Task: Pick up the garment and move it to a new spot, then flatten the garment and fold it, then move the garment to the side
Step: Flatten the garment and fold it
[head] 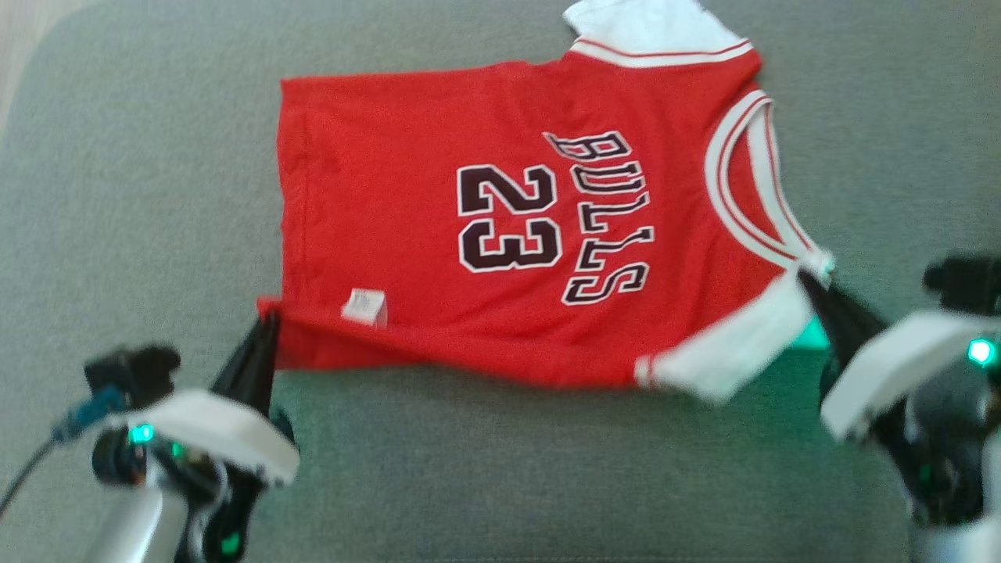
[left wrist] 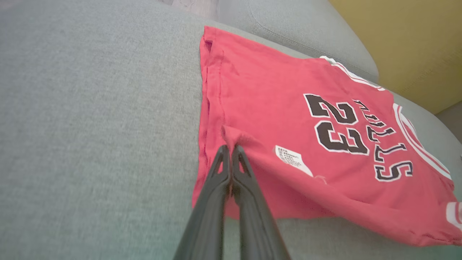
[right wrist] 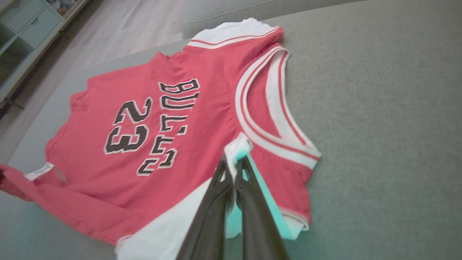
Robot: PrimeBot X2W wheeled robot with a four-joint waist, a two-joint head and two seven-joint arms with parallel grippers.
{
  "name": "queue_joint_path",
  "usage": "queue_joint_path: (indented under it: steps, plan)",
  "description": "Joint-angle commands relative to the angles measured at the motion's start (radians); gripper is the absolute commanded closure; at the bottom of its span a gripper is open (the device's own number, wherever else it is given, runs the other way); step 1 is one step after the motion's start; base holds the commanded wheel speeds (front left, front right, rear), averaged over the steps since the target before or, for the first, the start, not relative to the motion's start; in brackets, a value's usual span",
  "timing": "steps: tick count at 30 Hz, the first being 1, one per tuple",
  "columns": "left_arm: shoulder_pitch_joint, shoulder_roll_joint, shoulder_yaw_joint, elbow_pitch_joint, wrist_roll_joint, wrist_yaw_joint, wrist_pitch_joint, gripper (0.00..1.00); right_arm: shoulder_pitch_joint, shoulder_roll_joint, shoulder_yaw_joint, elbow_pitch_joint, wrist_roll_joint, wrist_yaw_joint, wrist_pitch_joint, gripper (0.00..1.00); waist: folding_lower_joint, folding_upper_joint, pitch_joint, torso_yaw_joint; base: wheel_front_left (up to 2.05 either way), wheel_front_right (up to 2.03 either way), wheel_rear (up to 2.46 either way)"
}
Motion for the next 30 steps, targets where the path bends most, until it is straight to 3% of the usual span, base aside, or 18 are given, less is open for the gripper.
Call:
queue_joint_path:
  steps: [1, 7, 13, 14, 15, 16, 17, 23, 30]
  plan:
    - [-0.069, 0.01, 0.038, -0.005, -0.007, -0.014, -0.014, 1.0, -0.073, -0.026, 0.023, -0.002, 0.017, -0.001, -0.013, 1.0, -0.0002, 0.0, 0.026, 0.024, 0.0, 0.0, 0.0]
    - [-0.2, -0.006, 0.022, 0.128, -0.014, -0.074, -0.035, 1.0, -0.292, -0.099, 0.03, 0.221, 0.047, -0.001, -0.075, 1.0, -0.0002, 0.0, 0.058, 0.057, 0.0, 0.0, 0.0]
    - [-0.282, -0.029, -0.011, 0.233, -0.015, -0.129, -0.054, 1.0, -0.403, -0.129, 0.084, 0.394, 0.074, -0.001, -0.119, 1.0, -0.0002, 0.0, 0.071, 0.07, 0.0, 0.0, 0.0]
    - [-0.296, -0.035, -0.02, 0.256, -0.014, -0.138, -0.06, 1.0, -0.415, -0.127, 0.091, 0.428, 0.084, -0.001, -0.131, 0.95, -0.0002, 0.0, 0.072, 0.072, 0.0, 0.0, 0.0]
    - [-0.31, -0.042, -0.027, 0.28, -0.014, -0.146, -0.07, 1.0, -0.425, -0.125, 0.096, 0.457, 0.094, -0.001, -0.149, 0.16, -0.0002, 0.0, 0.073, 0.073, 0.0, 0.0, 0.0]
    - [-0.321, -0.05, -0.034, 0.303, -0.016, -0.154, -0.078, 0.73, -0.434, -0.124, 0.102, 0.481, 0.105, -0.001, -0.174, 0.0, -0.0002, 0.0, 0.074, 0.074, 0.0, 0.0, 0.0]
    - [-0.329, -0.058, -0.043, 0.326, -0.019, -0.16, -0.084, 0.0, -0.438, -0.123, 0.11, 0.502, 0.114, -0.001, -0.2, 0.0, -0.0002, 0.0, 0.074, 0.074, 0.0, 0.0, 0.0]
    - [-0.329, -0.087, -0.051, 0.41, 0.001, -0.161, -0.196, 0.0, -0.424, -0.133, 0.171, 0.526, 0.118, -0.001, -0.471, 0.0, -0.0002, 0.0, 0.065, 0.056, 0.0, 0.0, 0.0]
    - [-0.281, -0.094, -0.036, 0.368, 0.16, -0.024, -0.46, 0.0, -0.332, -0.139, 0.164, 0.439, -0.042, -0.001, -0.767, 0.0, -0.0002, 0.0, 0.021, 0.029, 0.0, 0.0, 0.0]
